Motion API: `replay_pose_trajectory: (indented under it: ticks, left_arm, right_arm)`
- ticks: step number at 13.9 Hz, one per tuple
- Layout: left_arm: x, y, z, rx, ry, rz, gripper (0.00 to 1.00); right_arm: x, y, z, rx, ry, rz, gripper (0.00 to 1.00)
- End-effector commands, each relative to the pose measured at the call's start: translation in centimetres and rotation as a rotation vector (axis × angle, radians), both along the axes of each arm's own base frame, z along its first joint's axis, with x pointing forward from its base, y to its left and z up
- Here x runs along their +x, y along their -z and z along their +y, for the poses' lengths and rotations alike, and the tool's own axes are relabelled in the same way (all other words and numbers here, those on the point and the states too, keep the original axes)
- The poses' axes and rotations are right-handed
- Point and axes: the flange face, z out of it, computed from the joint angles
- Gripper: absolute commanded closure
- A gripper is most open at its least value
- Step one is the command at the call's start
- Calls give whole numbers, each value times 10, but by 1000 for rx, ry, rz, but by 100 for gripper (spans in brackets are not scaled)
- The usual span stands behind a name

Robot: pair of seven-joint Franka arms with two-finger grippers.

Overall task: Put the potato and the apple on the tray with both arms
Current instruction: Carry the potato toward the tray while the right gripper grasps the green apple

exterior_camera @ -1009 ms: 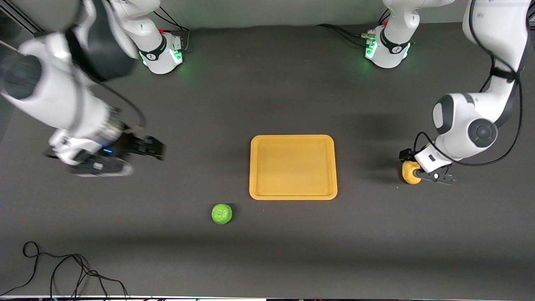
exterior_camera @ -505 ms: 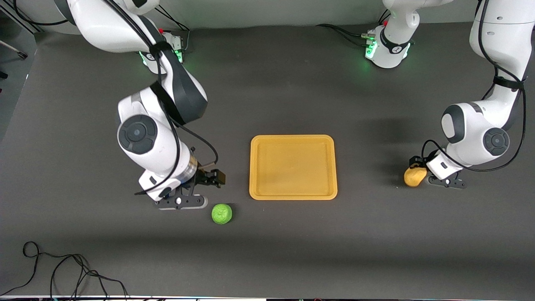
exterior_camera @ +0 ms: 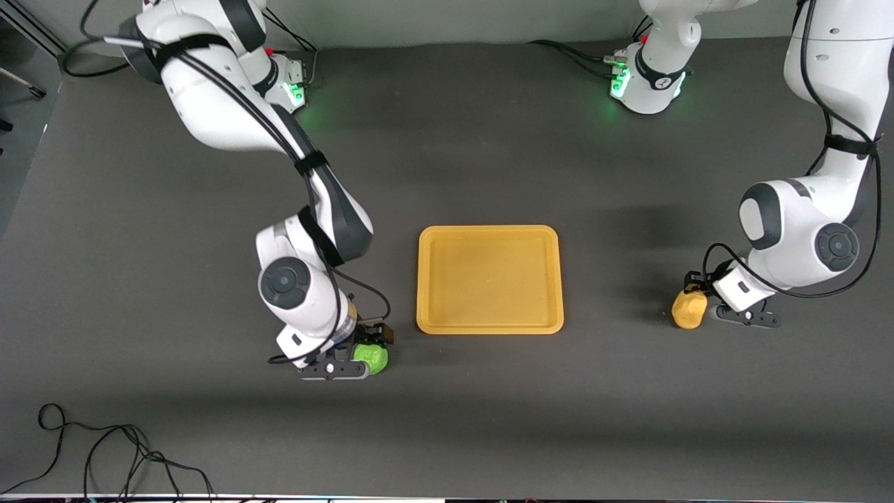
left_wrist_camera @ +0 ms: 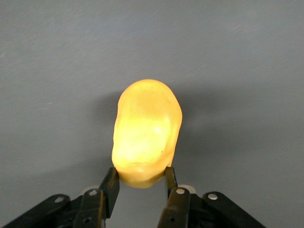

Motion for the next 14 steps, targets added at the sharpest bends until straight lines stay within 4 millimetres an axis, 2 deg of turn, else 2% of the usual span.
replay_pose_trajectory:
  ticks: [1,2,4,5,7,8,9,10,12,14]
  left_arm:
    - [20,-59,-74,-39,-112,69,100]
    - [20,-71,-111,-46,-149,82,100]
    - [9,-72,-189,-28,-258,111,100]
    - [2,-68,-216,-20,-264,114,100]
    - [-16,-52,-258,-8,-271,123,100]
    - [-23,-48,-276,-4,-297,120,100]
    - [-27,-45,-286,1,-308,122,100]
    - [-35,-37,-293,9,-300,135,100]
    - [-41,-31,-298,17,-294,147,100]
    - [-42,-21,-300,23,-305,157,99]
  right_arm:
    - [4,20,1,-24,-11,-33,0]
    - [4,34,2,-23,-11,-34,0]
    - [4,52,1,-20,-12,-45,0]
    - [4,59,1,-20,-12,-45,0]
    - [3,75,-1,-23,-11,-35,0]
    - [3,79,-3,-25,-8,-30,12]
    - [3,80,-3,-26,-8,-29,34]
    - [3,79,-3,-27,-10,-29,47]
    - [6,64,-5,-21,-3,-39,51]
    - [5,26,-8,-29,4,-14,52]
